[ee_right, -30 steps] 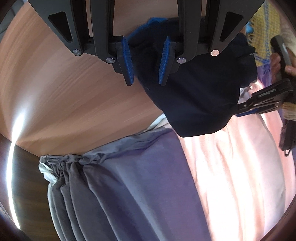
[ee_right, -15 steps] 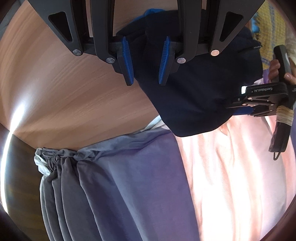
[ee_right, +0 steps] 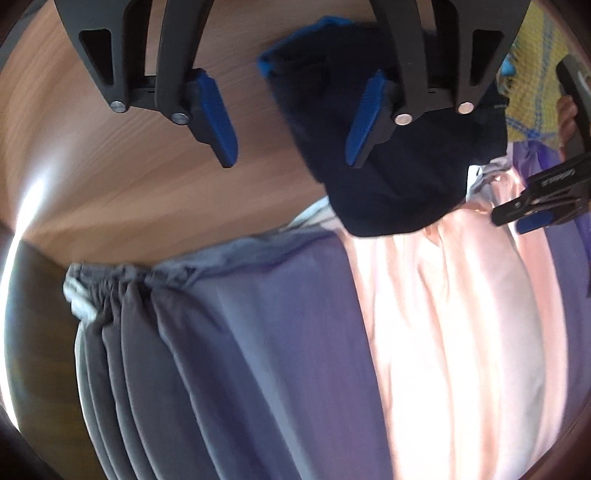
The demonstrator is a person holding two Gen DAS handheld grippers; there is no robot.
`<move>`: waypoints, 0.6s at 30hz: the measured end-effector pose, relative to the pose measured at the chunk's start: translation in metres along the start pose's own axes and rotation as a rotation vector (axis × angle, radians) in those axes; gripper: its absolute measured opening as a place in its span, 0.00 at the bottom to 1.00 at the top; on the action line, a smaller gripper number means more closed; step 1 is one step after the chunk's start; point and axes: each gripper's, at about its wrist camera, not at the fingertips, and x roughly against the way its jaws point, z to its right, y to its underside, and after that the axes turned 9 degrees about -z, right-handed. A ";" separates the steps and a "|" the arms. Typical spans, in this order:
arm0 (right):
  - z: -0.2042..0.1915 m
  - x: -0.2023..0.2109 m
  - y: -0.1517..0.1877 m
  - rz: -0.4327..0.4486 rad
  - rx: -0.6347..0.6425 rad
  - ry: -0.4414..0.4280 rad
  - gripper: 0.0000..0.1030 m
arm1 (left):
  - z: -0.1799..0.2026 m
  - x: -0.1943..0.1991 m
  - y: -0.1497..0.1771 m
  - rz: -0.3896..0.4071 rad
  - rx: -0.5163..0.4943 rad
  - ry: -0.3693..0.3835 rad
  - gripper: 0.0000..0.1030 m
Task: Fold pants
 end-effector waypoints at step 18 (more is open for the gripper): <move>0.092 0.118 0.025 0.086 0.233 -0.170 0.91 | 0.130 0.160 0.093 0.063 0.304 -0.190 1.00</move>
